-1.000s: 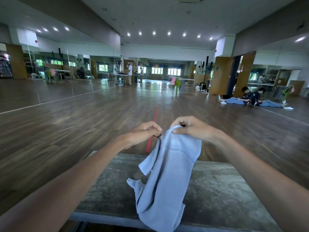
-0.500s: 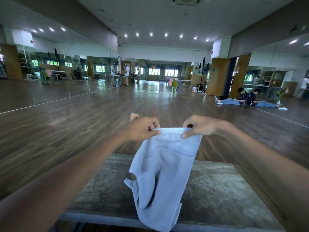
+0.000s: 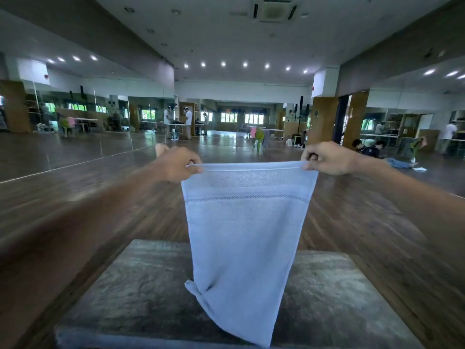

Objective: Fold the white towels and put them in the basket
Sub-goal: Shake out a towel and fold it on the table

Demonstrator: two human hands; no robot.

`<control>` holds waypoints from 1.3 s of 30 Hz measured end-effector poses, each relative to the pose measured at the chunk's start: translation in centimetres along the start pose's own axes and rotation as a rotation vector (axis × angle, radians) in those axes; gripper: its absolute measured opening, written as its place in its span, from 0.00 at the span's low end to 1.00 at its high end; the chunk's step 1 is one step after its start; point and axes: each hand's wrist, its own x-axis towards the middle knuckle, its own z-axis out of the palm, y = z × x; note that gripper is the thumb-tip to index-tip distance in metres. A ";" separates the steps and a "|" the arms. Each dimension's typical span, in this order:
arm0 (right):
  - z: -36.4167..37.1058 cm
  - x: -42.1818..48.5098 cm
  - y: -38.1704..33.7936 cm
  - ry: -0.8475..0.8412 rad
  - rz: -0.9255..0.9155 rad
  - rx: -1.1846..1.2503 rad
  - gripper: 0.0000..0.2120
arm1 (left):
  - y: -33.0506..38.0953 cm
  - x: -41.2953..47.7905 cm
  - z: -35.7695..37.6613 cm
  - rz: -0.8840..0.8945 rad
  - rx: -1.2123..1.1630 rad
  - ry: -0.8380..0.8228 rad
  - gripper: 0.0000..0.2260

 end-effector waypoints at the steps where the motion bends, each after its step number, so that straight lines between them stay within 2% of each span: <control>1: -1.3 0.2 -0.2 0.075 0.000 -0.003 0.04 | 0.2 0.8 -1.3 0.006 -0.017 0.037 0.09; 4: -5.1 0.8 -0.8 0.311 -0.017 -0.014 0.04 | 0.8 3.2 -5.2 0.006 0.011 0.192 0.09; 7: -8.2 1.0 -1.0 0.209 0.012 -0.059 0.06 | 1.3 4.4 -8.2 0.020 0.076 0.308 0.05; 8: -9.0 1.0 -0.9 0.232 0.019 -0.056 0.05 | 1.4 4.7 -9.0 0.030 0.096 0.311 0.04; 11: -10.6 0.8 -0.9 0.465 0.014 0.058 0.05 | 1.9 5.0 -11.1 0.012 0.103 0.381 0.06; 13: -11.1 0.6 -1.0 0.415 0.031 0.115 0.04 | 2.6 4.8 -12.1 -0.005 0.056 0.429 0.05; 14: -11.1 0.6 -1.0 0.374 0.044 0.114 0.03 | 3.0 4.6 -12.4 -0.002 0.043 0.418 0.06; 16: -11.3 0.5 -0.9 0.416 0.047 0.134 0.03 | 3.7 4.2 -12.9 0.019 0.043 0.344 0.07; 18: -11.7 0.0 -1.2 0.484 0.021 0.253 0.04 | 3.8 3.8 -13.5 0.032 -0.047 0.262 0.06; 20: -12.2 -0.4 -1.4 0.480 0.008 0.371 0.06 | 3.5 3.6 -14.4 0.014 -0.253 0.219 0.06; 23: -12.9 -0.4 -1.4 0.478 0.007 0.464 0.06 | 3.2 4.1 -15.7 -0.041 -0.519 0.276 0.10; 25: -13.1 0.5 -1.6 0.500 0.002 0.491 0.06 | 2.8 4.9 -15.8 -0.067 -0.570 0.296 0.11; 29: -11.1 2.9 -1.2 0.482 0.049 0.383 0.05 | 1.5 6.8 -13.2 -0.099 -0.428 0.284 0.10; 33: -5.9 6.3 0.9 0.301 0.133 0.236 0.09 | -1.3 8.7 -7.5 -0.124 -0.240 0.234 0.09; 36: -2.0 8.5 2.4 0.244 0.165 0.195 0.07 | -3.5 10.0 -3.4 -0.166 -0.130 0.214 0.09; 39: -0.2 10.1 3.3 0.299 0.161 0.185 0.06 | -4.4 11.1 -1.1 -0.187 -0.106 0.330 0.08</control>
